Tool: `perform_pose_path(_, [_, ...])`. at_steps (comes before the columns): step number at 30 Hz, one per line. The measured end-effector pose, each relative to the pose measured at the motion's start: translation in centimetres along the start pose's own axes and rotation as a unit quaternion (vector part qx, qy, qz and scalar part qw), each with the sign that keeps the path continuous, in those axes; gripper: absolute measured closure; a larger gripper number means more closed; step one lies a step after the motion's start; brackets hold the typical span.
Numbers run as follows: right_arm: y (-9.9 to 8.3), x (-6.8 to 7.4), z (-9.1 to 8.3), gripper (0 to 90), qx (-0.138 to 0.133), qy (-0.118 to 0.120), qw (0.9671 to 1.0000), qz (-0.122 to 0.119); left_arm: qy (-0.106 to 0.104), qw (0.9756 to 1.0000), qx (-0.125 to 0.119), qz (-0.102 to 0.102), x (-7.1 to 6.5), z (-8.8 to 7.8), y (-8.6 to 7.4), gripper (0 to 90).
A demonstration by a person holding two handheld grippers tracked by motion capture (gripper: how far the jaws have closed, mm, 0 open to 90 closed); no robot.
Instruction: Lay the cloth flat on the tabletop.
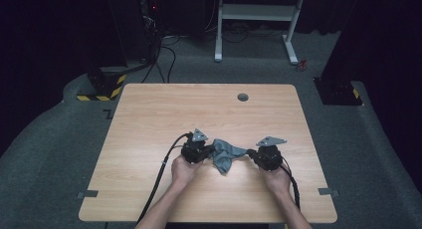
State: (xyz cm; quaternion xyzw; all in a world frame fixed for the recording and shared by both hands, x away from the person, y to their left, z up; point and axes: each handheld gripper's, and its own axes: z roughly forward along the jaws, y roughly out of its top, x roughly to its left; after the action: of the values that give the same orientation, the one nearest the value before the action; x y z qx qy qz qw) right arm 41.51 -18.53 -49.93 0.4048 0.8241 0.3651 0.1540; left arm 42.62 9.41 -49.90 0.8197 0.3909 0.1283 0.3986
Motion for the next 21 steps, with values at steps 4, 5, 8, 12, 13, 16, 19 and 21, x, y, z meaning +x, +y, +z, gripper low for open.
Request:
perform_pose_path(4, [0.1, -0.7, 1.0, 89.0, 0.013, -0.005, 0.9997, 0.017, -0.005, 1.0000, 0.001, -0.004, 0.3, 0.2, -0.1, 87.7])
perform_pose_path(5, [0.1, -0.8, 1.2, 88.5, 0.015, -0.004, 0.9996, 0.022, -0.004, 1.0000, 0.003, 0.000, 0.3, 0.2, -0.1, 87.6])
perform_pose_path(8, [0.0, -0.7, 1.2, 74.4, 0.010, -0.016, 0.9996, 0.022, -0.004, 1.0000, 0.003, 0.001, 0.4, 0.0, -0.2, 88.2])
perform_pose_path(12, [0.2, 0.4, 0.5, 69.3, -0.017, 0.010, 0.9998, -0.001, -0.003, 1.0000, -0.006, 0.005, 0.4, -0.2, 0.0, 89.0])
perform_pose_path(13, [0.2, 0.4, 0.5, 69.3, -0.017, 0.010, 0.9998, -0.001, -0.004, 1.0000, -0.008, 0.002, 0.4, -0.2, 0.0, 89.0])
perform_pose_path(16, [0.6, 1.7, 1.4, 62.8, -0.005, 0.018, 0.9990, -0.040, -0.005, 0.9999, -0.015, -0.004, 0.5, -0.4, 0.3, 89.1])
perform_pose_path(19, [0.9, 1.6, 2.6, 63.1, 0.014, 0.017, 0.9989, -0.040, -0.005, 0.9999, -0.015, 0.002, 0.5, -0.4, 1.0, 89.1])
perform_pose_path(21, [1.0, 1.5, 3.0, 76.6, 0.023, 0.016, 0.9986, -0.045, -0.009, 0.9998, -0.016, -0.001, 0.6, -0.3, 1.5, 89.1])
